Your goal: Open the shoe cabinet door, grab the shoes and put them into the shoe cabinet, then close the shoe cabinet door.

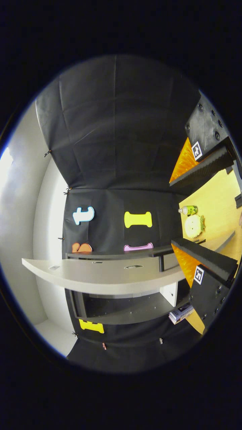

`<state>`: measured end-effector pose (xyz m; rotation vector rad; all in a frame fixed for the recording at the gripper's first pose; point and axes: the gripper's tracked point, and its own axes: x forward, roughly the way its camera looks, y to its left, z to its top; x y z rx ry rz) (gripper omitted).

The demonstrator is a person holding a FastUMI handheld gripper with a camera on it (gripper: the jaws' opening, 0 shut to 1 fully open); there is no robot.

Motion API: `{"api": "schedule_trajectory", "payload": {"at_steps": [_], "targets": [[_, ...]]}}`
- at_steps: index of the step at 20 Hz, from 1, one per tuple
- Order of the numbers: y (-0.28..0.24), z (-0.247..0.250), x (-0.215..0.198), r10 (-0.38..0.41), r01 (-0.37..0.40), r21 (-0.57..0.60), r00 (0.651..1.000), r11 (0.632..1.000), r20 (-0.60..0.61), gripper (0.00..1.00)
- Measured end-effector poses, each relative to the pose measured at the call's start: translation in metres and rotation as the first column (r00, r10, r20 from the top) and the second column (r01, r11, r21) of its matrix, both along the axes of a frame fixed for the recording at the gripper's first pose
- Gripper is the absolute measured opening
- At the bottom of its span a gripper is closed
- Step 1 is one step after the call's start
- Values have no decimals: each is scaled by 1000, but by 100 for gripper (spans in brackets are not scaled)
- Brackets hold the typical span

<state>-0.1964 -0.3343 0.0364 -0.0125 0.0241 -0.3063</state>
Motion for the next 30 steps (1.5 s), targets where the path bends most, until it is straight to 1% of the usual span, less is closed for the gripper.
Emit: {"api": "schedule_trajectory", "payload": {"at_steps": [2,7,11,12,16,18,24,30], "targets": [[-7,1,14,12,-12,10,1000,1000,7,97],[-29,-5,48,25,-24,27,1000,999,-18,98],[-29,-12,60,49,-48,41,998,998,-42,98],[-29,-12,60,55,-53,46,997,998,-45,96],[-24,-12,60,34,-33,31,998,999,-47,96],[-11,-13,62,44,-43,28,998,999,-47,96],[54,-16,54,61,-60,18,998,998,-31,96],[119,-24,65,70,-69,31,997,997,-25,96]]}}
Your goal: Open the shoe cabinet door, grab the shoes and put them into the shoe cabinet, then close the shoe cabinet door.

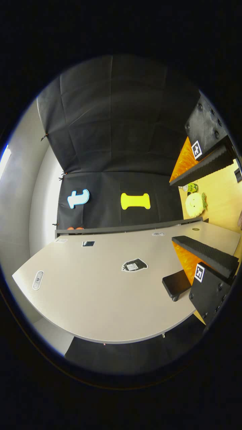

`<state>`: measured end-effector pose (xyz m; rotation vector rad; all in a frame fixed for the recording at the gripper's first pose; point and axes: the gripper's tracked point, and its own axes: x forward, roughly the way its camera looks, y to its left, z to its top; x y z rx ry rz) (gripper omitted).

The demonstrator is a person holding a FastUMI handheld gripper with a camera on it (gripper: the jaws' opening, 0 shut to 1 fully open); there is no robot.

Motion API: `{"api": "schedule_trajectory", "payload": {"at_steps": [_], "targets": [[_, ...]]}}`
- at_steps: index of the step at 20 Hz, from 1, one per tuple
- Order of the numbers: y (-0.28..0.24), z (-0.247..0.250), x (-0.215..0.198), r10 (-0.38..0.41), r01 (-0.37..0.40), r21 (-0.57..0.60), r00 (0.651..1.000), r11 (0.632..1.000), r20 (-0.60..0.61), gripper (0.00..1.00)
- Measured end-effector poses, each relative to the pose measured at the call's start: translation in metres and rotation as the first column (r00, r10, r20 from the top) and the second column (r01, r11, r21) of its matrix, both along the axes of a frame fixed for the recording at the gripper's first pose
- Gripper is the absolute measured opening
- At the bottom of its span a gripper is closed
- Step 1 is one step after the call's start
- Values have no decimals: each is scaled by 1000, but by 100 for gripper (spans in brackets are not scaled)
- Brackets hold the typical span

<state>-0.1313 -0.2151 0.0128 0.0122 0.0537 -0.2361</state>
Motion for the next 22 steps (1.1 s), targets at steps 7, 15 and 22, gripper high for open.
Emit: {"api": "schedule_trajectory", "payload": {"at_steps": [7,15,22], "targets": [[82,-11,30,82,-82,12,997,997,7,96],[154,-14,52,178,-178,-11,984,984,8,97],[189,-21,58,219,-220,-26,976,975,-8,97]]}}
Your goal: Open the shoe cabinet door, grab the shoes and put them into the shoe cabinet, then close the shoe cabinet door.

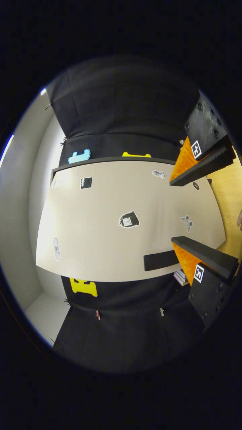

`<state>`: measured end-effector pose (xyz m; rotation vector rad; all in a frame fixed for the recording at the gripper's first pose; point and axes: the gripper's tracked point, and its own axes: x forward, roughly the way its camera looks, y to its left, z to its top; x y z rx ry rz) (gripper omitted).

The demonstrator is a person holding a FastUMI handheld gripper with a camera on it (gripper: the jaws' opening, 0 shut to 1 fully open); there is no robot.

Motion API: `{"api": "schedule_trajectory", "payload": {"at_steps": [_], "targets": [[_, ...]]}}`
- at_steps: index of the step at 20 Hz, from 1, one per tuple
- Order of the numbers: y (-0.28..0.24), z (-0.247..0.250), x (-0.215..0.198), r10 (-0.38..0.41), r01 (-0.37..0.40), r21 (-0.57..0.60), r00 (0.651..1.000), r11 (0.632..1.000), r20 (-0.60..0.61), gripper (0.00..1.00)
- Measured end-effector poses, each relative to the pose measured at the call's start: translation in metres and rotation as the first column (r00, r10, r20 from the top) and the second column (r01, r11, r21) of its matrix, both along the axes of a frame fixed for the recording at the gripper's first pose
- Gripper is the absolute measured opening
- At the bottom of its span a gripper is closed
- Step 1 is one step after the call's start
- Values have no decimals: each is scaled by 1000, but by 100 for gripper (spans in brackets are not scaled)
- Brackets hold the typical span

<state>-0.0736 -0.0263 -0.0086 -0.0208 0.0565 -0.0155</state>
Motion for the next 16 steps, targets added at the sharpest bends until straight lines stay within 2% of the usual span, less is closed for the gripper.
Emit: {"api": "schedule_trajectory", "payload": {"at_steps": [16], "targets": [[39,-5,-21,25,-26,-39,1000,999,-7,97]]}}
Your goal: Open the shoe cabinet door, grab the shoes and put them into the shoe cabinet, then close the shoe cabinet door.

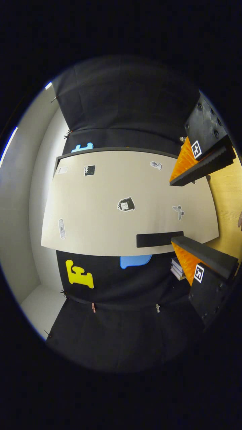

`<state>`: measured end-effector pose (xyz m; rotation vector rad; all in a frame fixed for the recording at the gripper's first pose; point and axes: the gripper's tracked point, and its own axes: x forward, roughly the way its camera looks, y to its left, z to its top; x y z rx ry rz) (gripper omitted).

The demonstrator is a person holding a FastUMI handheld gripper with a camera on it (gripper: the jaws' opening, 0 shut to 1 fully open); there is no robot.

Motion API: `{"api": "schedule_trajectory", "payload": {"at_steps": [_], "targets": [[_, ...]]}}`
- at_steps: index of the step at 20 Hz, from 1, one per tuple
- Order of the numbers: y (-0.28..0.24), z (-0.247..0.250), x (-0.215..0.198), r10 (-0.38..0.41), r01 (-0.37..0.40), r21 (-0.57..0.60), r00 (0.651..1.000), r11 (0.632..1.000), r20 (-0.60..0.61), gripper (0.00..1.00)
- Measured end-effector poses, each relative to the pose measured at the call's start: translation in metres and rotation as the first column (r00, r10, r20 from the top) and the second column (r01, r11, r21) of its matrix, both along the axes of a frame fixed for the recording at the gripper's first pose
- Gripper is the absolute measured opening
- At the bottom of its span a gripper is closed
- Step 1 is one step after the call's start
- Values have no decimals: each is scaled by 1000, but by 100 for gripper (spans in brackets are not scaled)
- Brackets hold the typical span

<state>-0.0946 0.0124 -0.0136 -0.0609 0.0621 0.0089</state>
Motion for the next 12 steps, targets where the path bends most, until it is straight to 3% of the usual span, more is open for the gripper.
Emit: {"api": "schedule_trajectory", "payload": {"at_steps": [12], "targets": [[6,-4,-7,-9,9,-10,1000,1000,-16,97]]}}
